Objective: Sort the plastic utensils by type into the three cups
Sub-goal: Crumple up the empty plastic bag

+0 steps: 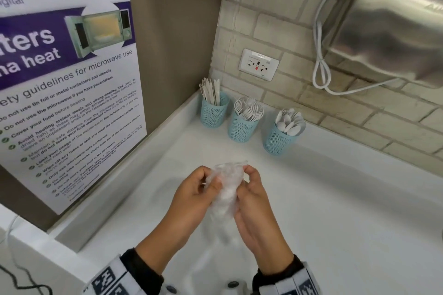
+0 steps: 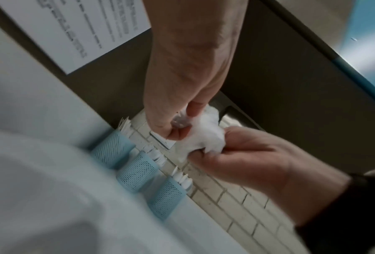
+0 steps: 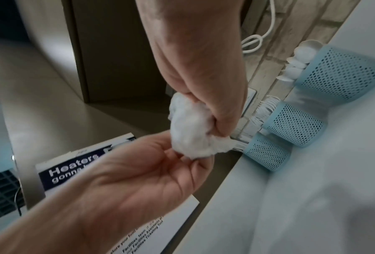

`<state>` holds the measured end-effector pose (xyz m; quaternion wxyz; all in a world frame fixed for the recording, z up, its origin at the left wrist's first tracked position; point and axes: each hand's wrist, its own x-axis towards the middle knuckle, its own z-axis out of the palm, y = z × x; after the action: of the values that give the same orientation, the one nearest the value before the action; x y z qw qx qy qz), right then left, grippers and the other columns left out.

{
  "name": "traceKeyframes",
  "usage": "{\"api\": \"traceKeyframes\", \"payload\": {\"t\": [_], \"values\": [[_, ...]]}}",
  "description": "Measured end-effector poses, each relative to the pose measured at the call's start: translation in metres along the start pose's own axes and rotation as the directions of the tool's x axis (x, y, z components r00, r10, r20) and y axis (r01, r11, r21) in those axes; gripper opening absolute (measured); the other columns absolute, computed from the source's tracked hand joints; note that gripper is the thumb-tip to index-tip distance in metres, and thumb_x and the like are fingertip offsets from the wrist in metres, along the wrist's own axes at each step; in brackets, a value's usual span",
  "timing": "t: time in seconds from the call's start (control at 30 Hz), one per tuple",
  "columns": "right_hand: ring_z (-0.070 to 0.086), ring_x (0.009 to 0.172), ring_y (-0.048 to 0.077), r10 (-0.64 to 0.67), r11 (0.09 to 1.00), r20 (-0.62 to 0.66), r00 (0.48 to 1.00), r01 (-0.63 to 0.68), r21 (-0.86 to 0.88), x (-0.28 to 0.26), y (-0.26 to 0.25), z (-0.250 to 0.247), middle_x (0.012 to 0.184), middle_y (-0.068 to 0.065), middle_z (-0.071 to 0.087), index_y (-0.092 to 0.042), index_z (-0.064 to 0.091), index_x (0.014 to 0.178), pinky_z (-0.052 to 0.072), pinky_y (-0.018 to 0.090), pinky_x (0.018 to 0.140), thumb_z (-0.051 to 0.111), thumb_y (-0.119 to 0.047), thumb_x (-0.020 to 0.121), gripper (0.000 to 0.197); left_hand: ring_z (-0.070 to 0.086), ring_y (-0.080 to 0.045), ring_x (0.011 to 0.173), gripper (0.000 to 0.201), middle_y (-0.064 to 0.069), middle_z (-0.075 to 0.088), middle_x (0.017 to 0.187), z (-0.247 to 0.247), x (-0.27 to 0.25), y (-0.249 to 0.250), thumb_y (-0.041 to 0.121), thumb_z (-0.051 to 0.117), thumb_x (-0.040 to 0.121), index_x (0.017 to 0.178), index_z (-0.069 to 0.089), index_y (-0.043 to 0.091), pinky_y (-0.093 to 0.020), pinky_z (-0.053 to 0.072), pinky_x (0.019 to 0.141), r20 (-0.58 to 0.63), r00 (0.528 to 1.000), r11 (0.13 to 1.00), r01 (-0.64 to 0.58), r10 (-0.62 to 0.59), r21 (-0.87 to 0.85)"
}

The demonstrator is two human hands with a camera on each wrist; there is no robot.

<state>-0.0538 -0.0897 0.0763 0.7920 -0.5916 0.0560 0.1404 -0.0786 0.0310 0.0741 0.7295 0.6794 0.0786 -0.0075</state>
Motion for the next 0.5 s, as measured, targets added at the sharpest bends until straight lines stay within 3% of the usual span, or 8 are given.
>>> {"api": "traceKeyframes", "payload": {"t": [0.1,0.17,0.23,0.27,0.37,0.43,0.5], "values": [[0.067,0.085,0.026,-0.015,0.999,0.008,1.000,0.015,-0.049,0.002,0.003,0.008,0.102,0.017,0.068,-0.041,0.042,0.113,0.054,0.042,0.077,0.051,-0.015,0.098,0.031,0.064,-0.030,0.081,0.016,-0.021,0.065,0.092,-0.001,-0.001,0.000,0.024,0.054,0.095,0.094,0.060,0.008,-0.042,0.053,0.081,0.040,0.998,0.999,0.048,-0.048,0.014],[0.066,0.081,0.024,-0.018,0.999,0.015,1.000,0.019,-0.027,0.000,0.005,0.017,0.094,0.013,0.066,-0.041,0.049,0.111,0.054,0.038,0.075,0.053,-0.042,0.094,0.018,0.063,-0.027,0.079,0.014,-0.022,0.066,0.092,-0.001,0.001,0.001,0.025,0.053,0.095,0.095,0.060,0.012,-0.038,0.050,0.076,0.023,0.998,0.997,0.054,-0.055,0.051],[0.067,0.090,0.024,-0.004,1.000,0.025,1.000,0.004,-0.014,-0.001,0.010,0.022,0.097,0.010,0.068,-0.035,0.057,0.112,0.053,0.043,0.087,0.055,-0.071,0.075,0.052,0.067,-0.028,0.084,0.013,-0.021,0.067,0.092,-0.002,0.003,0.002,0.028,0.054,0.094,0.097,0.057,0.015,-0.037,0.051,0.077,-0.036,0.996,0.996,0.082,-0.081,0.037],[0.067,0.096,0.028,-0.014,0.999,0.038,0.999,0.015,-0.029,-0.001,0.013,0.025,0.102,0.014,0.068,-0.033,0.059,0.111,0.051,0.049,0.093,0.058,-0.077,0.070,0.060,0.068,-0.028,0.086,0.013,-0.020,0.068,0.092,-0.002,0.003,0.002,0.029,0.055,0.093,0.099,0.055,0.017,-0.039,0.052,0.080,-0.058,0.993,0.995,0.102,-0.100,0.017],[0.065,0.091,0.039,-0.101,0.994,-0.012,0.995,0.101,-0.042,-0.002,0.014,0.030,0.100,0.031,0.063,-0.022,0.061,0.102,0.050,0.057,0.091,0.063,-0.063,0.078,0.047,0.069,-0.023,0.087,0.014,-0.013,0.070,0.094,-0.003,-0.001,0.007,0.021,0.054,0.093,0.105,0.046,0.022,-0.038,0.051,0.084,-0.028,0.990,0.989,0.138,-0.140,-0.062],[0.063,0.074,0.033,-0.128,0.991,-0.095,0.987,0.130,0.021,0.001,0.009,0.028,0.079,0.024,0.060,-0.013,0.055,0.088,0.051,0.048,0.077,0.061,-0.055,0.085,0.043,0.065,-0.019,0.090,0.018,-0.009,0.067,0.099,-0.005,-0.007,0.009,0.024,0.056,0.092,0.104,0.042,0.025,-0.037,0.049,0.089,0.025,0.994,0.991,0.107,-0.105,-0.085],[0.055,0.070,0.024,-0.161,0.982,-0.149,0.976,0.173,0.070,0.005,0.005,0.025,0.072,0.008,0.052,-0.016,0.050,0.081,0.047,0.044,0.073,0.056,-0.051,0.090,0.036,0.063,-0.017,0.097,0.029,-0.001,0.063,0.108,-0.010,-0.011,0.008,0.043,0.063,0.083,0.099,0.044,0.028,-0.036,0.049,0.095,0.117,0.990,0.996,0.084,-0.081,-0.021]]}}
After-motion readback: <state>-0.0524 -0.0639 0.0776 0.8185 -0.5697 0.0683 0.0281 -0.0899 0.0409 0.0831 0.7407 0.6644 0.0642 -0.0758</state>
